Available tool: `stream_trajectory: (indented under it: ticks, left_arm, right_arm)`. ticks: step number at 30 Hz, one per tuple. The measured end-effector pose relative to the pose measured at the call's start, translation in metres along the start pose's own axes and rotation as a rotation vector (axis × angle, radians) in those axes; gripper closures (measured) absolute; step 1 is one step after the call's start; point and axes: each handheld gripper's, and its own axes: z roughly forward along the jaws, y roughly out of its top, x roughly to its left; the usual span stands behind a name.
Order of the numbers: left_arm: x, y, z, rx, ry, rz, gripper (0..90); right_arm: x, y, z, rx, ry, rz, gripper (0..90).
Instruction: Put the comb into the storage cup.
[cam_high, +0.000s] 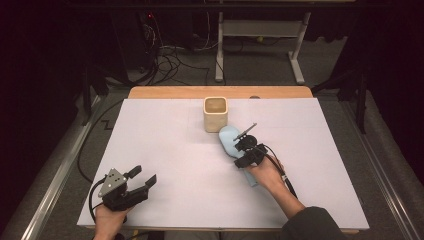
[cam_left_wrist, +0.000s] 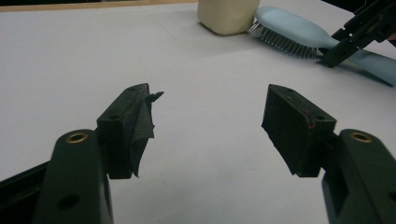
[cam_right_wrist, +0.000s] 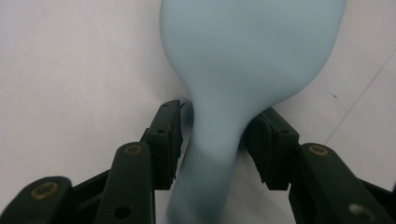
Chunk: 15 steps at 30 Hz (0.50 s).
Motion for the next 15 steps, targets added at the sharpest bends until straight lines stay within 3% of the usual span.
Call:
stream_trajectory:
  ticks: [15]
  left_arm:
    - [-0.0009,0.0005,0.0001,0.015,-0.002,0.003,34.8]
  right_arm:
    - [-0.0063,0.0012,0.0,0.016,0.017,-0.027,70.1]
